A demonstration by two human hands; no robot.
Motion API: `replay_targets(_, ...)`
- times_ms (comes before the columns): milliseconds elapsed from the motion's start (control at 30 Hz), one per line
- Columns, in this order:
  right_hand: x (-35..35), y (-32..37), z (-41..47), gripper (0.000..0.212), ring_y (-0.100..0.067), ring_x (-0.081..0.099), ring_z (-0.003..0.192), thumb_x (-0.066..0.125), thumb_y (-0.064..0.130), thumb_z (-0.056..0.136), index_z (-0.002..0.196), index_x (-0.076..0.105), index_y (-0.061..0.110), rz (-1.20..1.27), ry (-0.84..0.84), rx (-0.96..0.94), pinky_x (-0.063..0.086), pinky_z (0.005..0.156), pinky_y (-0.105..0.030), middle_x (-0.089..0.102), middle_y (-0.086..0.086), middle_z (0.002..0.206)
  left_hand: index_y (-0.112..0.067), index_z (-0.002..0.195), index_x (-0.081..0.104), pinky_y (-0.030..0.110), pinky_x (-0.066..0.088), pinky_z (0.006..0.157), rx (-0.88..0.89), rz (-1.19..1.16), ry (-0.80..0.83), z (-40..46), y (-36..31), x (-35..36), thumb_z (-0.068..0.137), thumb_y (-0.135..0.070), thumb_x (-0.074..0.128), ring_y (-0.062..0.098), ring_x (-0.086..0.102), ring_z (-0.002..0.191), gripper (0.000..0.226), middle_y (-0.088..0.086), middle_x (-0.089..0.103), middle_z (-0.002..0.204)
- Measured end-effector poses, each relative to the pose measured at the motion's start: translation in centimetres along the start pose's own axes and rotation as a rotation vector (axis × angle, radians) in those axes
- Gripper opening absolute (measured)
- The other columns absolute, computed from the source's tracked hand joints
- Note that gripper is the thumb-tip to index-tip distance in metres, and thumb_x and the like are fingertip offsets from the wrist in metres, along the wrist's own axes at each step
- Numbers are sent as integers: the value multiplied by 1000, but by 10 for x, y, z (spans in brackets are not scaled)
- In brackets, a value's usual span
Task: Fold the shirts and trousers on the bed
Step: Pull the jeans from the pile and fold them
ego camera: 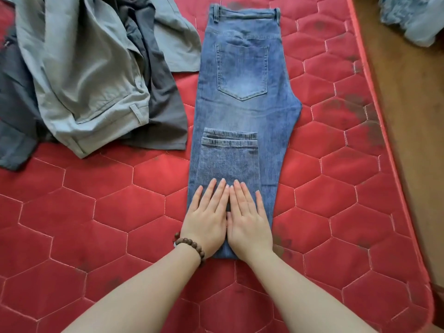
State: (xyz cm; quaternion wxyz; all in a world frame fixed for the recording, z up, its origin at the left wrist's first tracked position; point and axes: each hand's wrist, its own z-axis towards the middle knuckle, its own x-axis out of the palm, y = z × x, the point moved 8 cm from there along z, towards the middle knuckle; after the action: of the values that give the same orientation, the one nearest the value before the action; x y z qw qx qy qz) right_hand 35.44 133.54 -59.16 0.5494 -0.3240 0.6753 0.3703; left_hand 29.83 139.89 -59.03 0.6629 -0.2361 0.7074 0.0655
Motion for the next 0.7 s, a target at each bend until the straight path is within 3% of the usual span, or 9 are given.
replay_targets(167,-1,-7,0,60,-23,18,147,37,36,92,148,34,13,6,5,93,14,116,-53,22,-9,157,-21,146,37,53,20,115,-115,-49,5,-2,9,-4,88,-37,39,32,18,145,60,10,28,155)
replay_targets(300,-1,-21,-1,69,-23,16,147,35,47,92,149,29,9,9,28,222,13,116,-55,21,-8,158,-19,148,34,47,17,117,-72,-115,3,-5,21,-5,88,-41,41,26,15,147,65,7,24,157)
replay_targets(400,-3,-26,-3,70,-22,15,147,32,52,93,149,30,10,-7,45,160,15,115,-54,20,-6,159,-16,150,29,45,18,116,52,-24,75,-10,31,-7,89,-44,39,21,13,147,68,3,21,158)
replay_targets(467,-10,-30,-4,70,-23,18,147,33,52,93,148,31,9,-72,38,110,16,115,-55,22,-9,158,-12,148,33,48,17,116,43,30,78,-7,33,-15,89,-44,37,21,17,146,67,4,25,157)
replay_targets(567,-21,-9,-11,64,-27,23,145,39,38,91,143,38,2,-101,-36,18,16,114,-55,30,-16,154,-2,137,47,52,20,114,28,-32,4,-13,15,-25,86,-32,41,27,32,141,60,12,41,148)
replay_targets(700,-6,24,-23,59,-24,22,145,36,27,92,147,33,5,-38,-51,-83,19,114,-52,25,-11,156,0,140,42,45,25,112,146,-48,-11,-33,-13,-10,88,-25,38,26,31,141,58,14,40,148)
